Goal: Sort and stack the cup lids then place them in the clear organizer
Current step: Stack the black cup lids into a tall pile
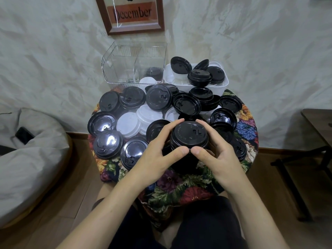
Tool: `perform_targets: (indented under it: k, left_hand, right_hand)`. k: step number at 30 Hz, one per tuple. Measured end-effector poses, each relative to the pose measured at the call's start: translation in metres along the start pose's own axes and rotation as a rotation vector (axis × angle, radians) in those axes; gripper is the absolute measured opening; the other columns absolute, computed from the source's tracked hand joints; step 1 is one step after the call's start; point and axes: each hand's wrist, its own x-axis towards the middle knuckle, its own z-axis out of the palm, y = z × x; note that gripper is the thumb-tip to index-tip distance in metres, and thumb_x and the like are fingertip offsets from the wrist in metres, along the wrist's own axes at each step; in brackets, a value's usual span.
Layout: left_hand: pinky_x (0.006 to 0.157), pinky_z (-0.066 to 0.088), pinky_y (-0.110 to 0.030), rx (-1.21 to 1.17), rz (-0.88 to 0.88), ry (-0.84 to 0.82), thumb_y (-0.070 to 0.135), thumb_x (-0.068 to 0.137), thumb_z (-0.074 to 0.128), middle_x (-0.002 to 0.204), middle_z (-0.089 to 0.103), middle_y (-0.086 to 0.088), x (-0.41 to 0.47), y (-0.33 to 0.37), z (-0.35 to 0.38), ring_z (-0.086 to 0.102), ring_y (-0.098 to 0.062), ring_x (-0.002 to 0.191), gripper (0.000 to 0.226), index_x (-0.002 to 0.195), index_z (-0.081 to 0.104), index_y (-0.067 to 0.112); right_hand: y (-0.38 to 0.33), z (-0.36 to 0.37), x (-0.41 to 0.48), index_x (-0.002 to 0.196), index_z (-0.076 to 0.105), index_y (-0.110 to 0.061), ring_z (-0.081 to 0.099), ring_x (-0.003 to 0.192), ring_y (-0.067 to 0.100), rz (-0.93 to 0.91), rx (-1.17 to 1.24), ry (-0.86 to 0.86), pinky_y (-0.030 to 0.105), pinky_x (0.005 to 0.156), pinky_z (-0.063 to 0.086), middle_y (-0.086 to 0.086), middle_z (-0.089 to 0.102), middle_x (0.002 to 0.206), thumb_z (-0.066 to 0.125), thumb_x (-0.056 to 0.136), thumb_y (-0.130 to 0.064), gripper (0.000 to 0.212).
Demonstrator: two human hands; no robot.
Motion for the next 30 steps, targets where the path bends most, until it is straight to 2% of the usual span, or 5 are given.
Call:
perform_targets:
  k: [6, 11, 15, 21, 30]
  left_hand:
    - [0.116, 0.037, -0.033, 0.048, -0.021, -0.042, 0.05, 0.089, 0.071, 0.15, 0.051, 0.025, -0.001, 0.0, -0.005, 0.047, -0.002, 0.141, 0.077, 0.157, 0.033, 0.045]
    - [0.119, 0.036, -0.038, 0.023, -0.074, -0.052, 0.037, 0.082, 0.085, 0.149, 0.053, 0.023, 0.003, 0.001, -0.007, 0.048, -0.001, 0.14, 0.091, 0.157, 0.034, 0.046]
    - [0.119, 0.039, -0.048, 0.018, -0.085, -0.069, 0.033, 0.083, 0.085, 0.146, 0.059, 0.013, 0.006, 0.001, -0.007, 0.053, -0.01, 0.138, 0.085, 0.155, 0.041, 0.036]
    - [0.115, 0.043, -0.043, -0.003, -0.091, -0.042, 0.028, 0.083, 0.084, 0.14, 0.063, 0.012, 0.007, 0.0, -0.005, 0.058, -0.01, 0.132, 0.076, 0.15, 0.047, 0.032]
    - [0.12, 0.037, -0.049, 0.014, -0.116, -0.089, 0.02, 0.081, 0.087, 0.146, 0.058, 0.013, 0.008, -0.002, -0.009, 0.052, -0.011, 0.139, 0.09, 0.155, 0.04, 0.037]
  right_hand:
    - [-0.003, -0.004, 0.002, 0.143, 0.052, -0.036, 0.059, 0.128, 0.001, 0.01, -0.029, -0.026, 0.02, 0.102, 0.049, -0.023, 0.065, 0.133, 0.079, 0.089, -0.03, 0.06]
    - [-0.007, -0.008, 0.01, 0.144, 0.05, -0.031, 0.059, 0.13, 0.006, -0.001, -0.029, -0.061, 0.029, 0.107, 0.049, -0.016, 0.065, 0.136, 0.076, 0.086, -0.026, 0.064]
    - [-0.01, -0.011, 0.014, 0.151, 0.045, -0.039, 0.059, 0.13, 0.003, -0.007, -0.075, -0.104, 0.023, 0.107, 0.048, -0.023, 0.062, 0.138, 0.075, 0.088, -0.026, 0.071]
    - [-0.009, -0.015, 0.014, 0.149, 0.049, -0.035, 0.061, 0.129, 0.007, 0.029, -0.057, -0.132, 0.025, 0.107, 0.049, -0.017, 0.066, 0.137, 0.077, 0.091, -0.027, 0.065]
    - [-0.007, -0.015, 0.015, 0.151, 0.047, -0.036, 0.059, 0.132, 0.006, 0.032, -0.084, -0.137, 0.033, 0.109, 0.046, -0.019, 0.064, 0.138, 0.075, 0.089, -0.025, 0.069]
